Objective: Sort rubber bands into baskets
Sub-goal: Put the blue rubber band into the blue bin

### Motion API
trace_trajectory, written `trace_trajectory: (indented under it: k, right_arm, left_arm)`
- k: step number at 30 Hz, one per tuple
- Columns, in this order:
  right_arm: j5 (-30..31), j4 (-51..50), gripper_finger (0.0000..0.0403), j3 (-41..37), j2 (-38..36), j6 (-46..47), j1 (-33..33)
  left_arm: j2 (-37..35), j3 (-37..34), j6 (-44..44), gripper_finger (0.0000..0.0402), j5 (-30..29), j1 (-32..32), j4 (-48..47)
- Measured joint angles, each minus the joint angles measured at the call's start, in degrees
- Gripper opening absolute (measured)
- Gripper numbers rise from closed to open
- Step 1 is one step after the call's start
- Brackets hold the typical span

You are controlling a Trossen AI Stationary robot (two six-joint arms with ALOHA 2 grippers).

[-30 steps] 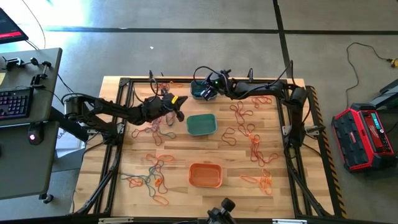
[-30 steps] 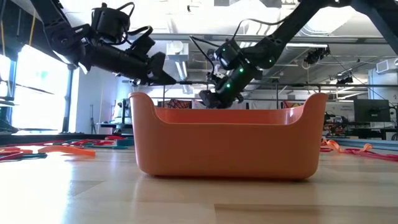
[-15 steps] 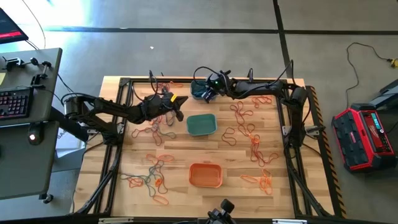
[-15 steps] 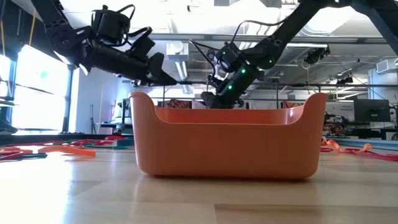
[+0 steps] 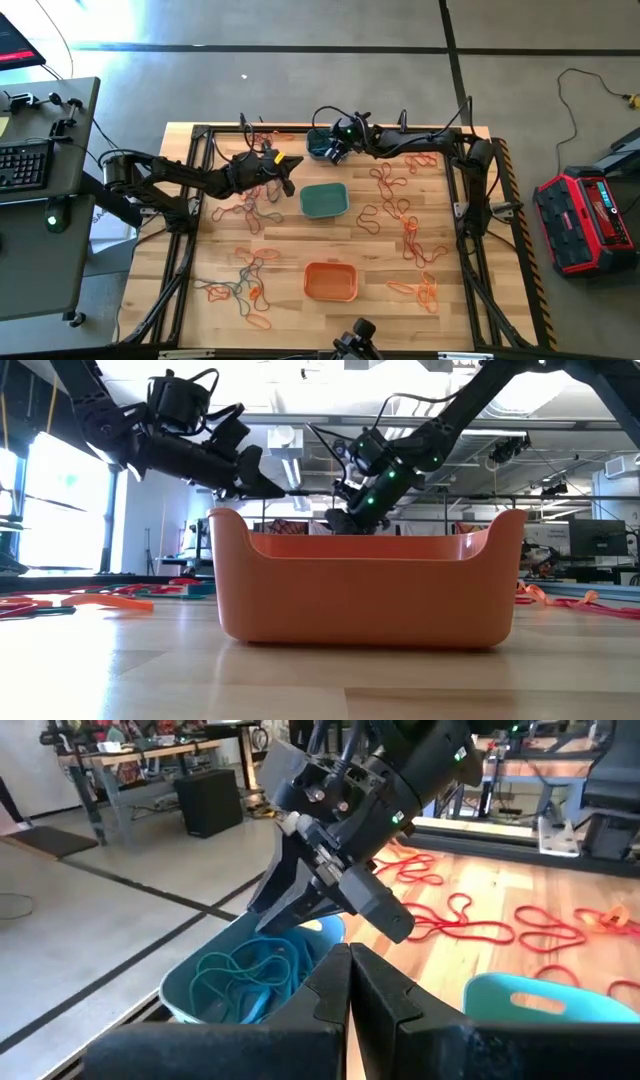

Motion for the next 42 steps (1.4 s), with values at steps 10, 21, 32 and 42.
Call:
trace_trajectory:
  k: [10,21,32,42]
  right_arm:
    - [0.5,0.06,0.0006,-0.02,-0.77,-5.11,0.1]
    - [-2.47,-4.14,0.0004,-0.04,-2.1,-1.99,1.54]
    - [-2.56,-3.9,0.0004,-0.04,-2.1,-2.05,2.75]
    - [-2.56,-3.92,0.0005,-0.04,-2.1,-1.99,2.75]
  left_arm:
    - [-0.04,0.0,-1.34,0.0,5.09,2.43,-7.94]
    - [-2.39,5.52,2.71,0.0003,1.35,4.9,-35.37]
    - [-2.58,15.6,-3.5,0.0079,-6.53,10.45,-64.74]
    - [-1.21,15.72,-13.95,0.0115,1.98,18.51,-66.96]
